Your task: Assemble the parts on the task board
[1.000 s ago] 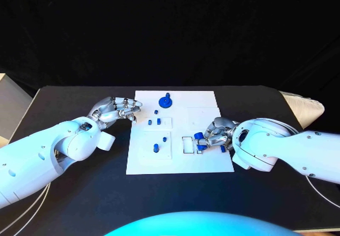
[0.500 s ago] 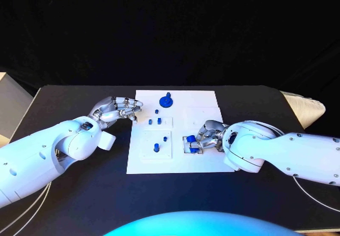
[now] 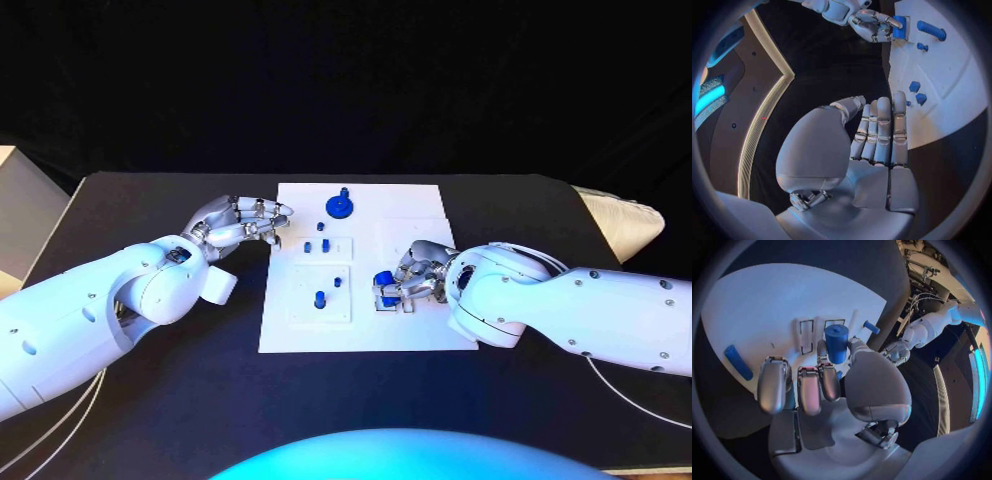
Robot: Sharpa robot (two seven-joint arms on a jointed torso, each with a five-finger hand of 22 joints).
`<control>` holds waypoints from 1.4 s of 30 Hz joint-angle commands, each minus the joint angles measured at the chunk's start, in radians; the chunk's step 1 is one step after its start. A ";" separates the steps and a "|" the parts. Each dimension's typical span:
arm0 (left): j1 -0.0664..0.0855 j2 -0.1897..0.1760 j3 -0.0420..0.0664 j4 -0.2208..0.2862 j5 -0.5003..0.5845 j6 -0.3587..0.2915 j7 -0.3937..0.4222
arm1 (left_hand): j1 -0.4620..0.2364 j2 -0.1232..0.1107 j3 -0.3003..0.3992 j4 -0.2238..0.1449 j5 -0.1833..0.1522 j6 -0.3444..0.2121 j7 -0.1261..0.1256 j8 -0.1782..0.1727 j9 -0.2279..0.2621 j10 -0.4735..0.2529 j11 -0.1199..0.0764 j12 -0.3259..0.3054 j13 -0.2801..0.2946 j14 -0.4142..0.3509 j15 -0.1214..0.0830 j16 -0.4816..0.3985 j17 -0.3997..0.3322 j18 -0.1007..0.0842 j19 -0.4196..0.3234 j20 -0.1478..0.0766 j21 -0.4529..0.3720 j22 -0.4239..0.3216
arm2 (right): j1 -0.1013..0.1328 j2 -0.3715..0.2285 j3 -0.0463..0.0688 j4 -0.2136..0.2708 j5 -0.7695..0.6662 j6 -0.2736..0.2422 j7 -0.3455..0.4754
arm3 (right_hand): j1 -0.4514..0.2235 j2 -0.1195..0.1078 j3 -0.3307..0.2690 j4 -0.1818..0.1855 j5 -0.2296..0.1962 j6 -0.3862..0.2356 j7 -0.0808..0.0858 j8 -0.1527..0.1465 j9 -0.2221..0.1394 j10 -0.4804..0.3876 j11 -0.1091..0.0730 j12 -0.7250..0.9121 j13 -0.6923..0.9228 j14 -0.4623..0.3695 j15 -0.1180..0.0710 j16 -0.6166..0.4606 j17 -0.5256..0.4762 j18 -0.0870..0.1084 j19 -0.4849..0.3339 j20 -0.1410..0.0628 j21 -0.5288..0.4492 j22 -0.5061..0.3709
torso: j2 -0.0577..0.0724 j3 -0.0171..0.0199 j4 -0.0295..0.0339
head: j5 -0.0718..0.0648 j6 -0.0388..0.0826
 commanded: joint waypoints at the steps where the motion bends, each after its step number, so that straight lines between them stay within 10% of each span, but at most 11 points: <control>1: 0.000 0.000 0.001 0.003 -0.003 0.015 0.004 | -0.001 0.001 0.002 0.004 0.003 -0.004 0.002 -0.005 -0.001 -0.002 0.002 -0.003 -0.001 0.002 0.003 -0.006 0.000 0.014 0.006 0.002 -0.003 -0.001 | -0.002 0.007 -0.001 -0.011 -0.016 0.022 0.001 | -0.010 -0.006 0.004 0.000 -0.009 0.013 -0.005 0.005 -0.003 0.001 -0.003 -0.001 0.097 0.075 -0.008 0.003 0.104 -0.013 0.066 -0.005 -0.007 0.183 | 0.000 -0.0005 -0.0002 | 0.004 -0.003; 42: 0.000 -0.003 0.001 0.004 -0.003 0.021 -0.002 | -0.003 0.001 0.002 0.007 0.003 -0.005 0.003 -0.006 -0.002 -0.003 0.003 -0.003 -0.002 0.002 0.004 -0.007 0.000 0.014 0.007 0.002 -0.006 -0.003 | -0.011 -0.004 -0.003 0.007 -0.038 0.045 -0.007 | -0.042 -0.019 -0.002 0.000 -0.075 0.015 -0.004 0.004 0.001 -0.002 -0.001 -0.008 0.096 0.076 -0.006 0.006 0.112 -0.016 0.067 -0.003 0.007 0.189 | 0.000 -0.0003 -0.0001 | 0.005 -0.011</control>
